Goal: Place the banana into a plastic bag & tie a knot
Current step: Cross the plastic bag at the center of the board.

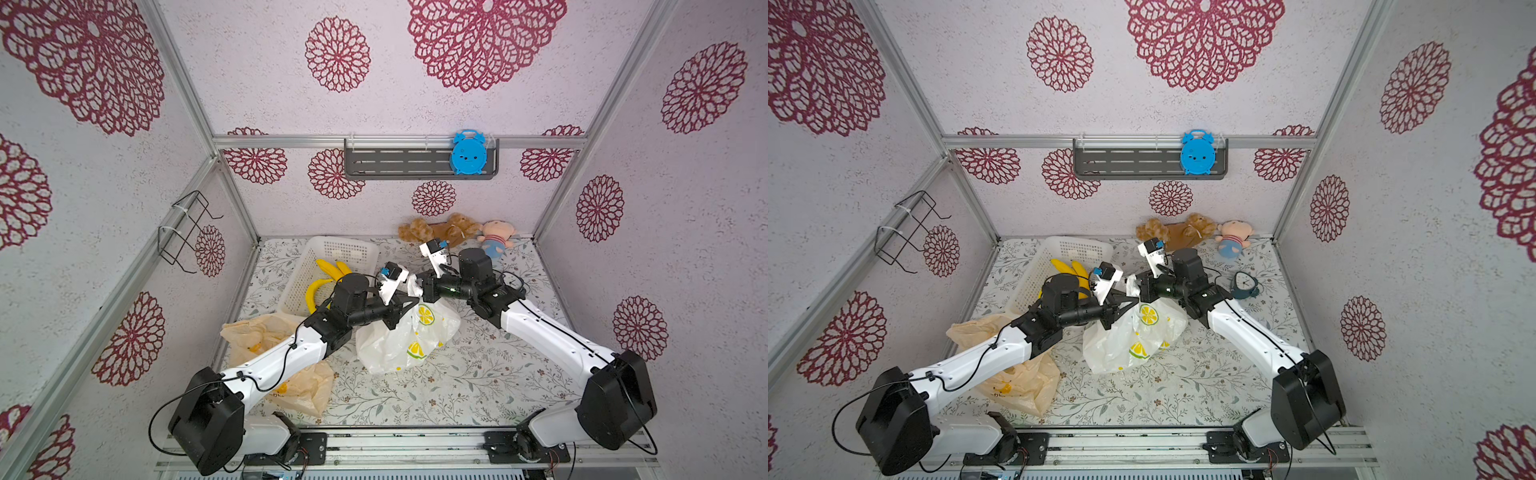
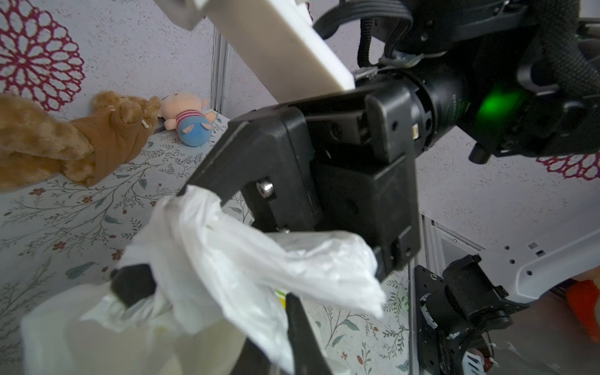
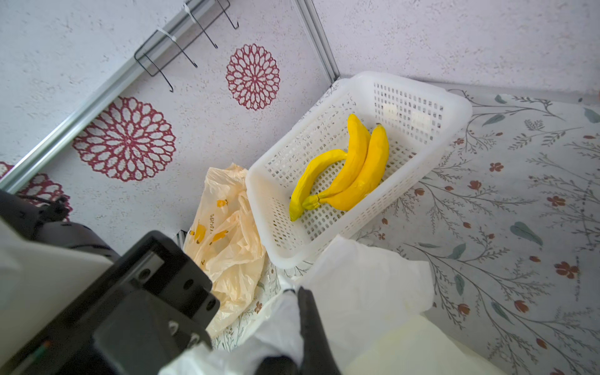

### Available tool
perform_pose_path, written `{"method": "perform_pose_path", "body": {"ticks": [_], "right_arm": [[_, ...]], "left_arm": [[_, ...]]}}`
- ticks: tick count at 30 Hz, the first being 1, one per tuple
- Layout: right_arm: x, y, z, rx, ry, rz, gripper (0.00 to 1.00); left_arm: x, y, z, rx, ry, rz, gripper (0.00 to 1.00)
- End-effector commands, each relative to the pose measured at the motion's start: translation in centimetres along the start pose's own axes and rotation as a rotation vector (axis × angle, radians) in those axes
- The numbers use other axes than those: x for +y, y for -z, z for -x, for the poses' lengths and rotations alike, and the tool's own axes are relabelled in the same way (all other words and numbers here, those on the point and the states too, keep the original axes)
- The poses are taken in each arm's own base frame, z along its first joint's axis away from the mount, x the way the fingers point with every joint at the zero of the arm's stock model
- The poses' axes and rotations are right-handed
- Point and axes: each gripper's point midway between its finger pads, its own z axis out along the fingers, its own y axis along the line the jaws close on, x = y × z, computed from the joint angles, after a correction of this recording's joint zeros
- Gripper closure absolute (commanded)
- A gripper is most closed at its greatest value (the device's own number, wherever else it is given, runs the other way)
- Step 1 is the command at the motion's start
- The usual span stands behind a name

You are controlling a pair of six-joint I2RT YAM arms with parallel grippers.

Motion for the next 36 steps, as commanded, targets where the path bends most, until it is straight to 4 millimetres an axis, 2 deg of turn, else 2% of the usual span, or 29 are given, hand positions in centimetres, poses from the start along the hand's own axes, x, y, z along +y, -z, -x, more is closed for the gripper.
{"method": "perform_pose_path", "body": {"ticks": [1,6,18,26,30,34,36], "right_arm": [[3.9,2.5,4.7,-0.158,0.096,0.13,1.0],[4.8,2.9,5.0,-0.172,0.107,0.238,1.0],[5.1,2.2,3.6,-0.143,0.098,0.332,1.0],[4.5,1.7,3.2,-0.132,0.111,0.318,1.0],[4.4,1.6,3.0,-0.126,0.116,0.317,1.0],[4.4,1.7,2.9,-0.123,0.123,0.316,1.0],[4.4,1.7,2.8,-0.12,0.121,0.317,1.0]], "left_arm": [[-0.8,-0.8,-1.4,0.015,-0.014,-0.006,0.71],[-0.8,-0.7,-2.3,-0.003,-0.003,0.0,0.49],[-1.2,1.8,-2.6,-0.014,-0.005,0.032,0.36],[-2.9,5.5,-1.1,-0.03,0.004,0.04,0.29],[-2.2,7.2,-0.4,-0.033,-0.017,0.121,0.29],[-0.1,9.0,1.5,-0.089,-0.023,0.277,0.26],[0.9,9.1,2.3,-0.086,-0.037,0.339,0.25]]}}
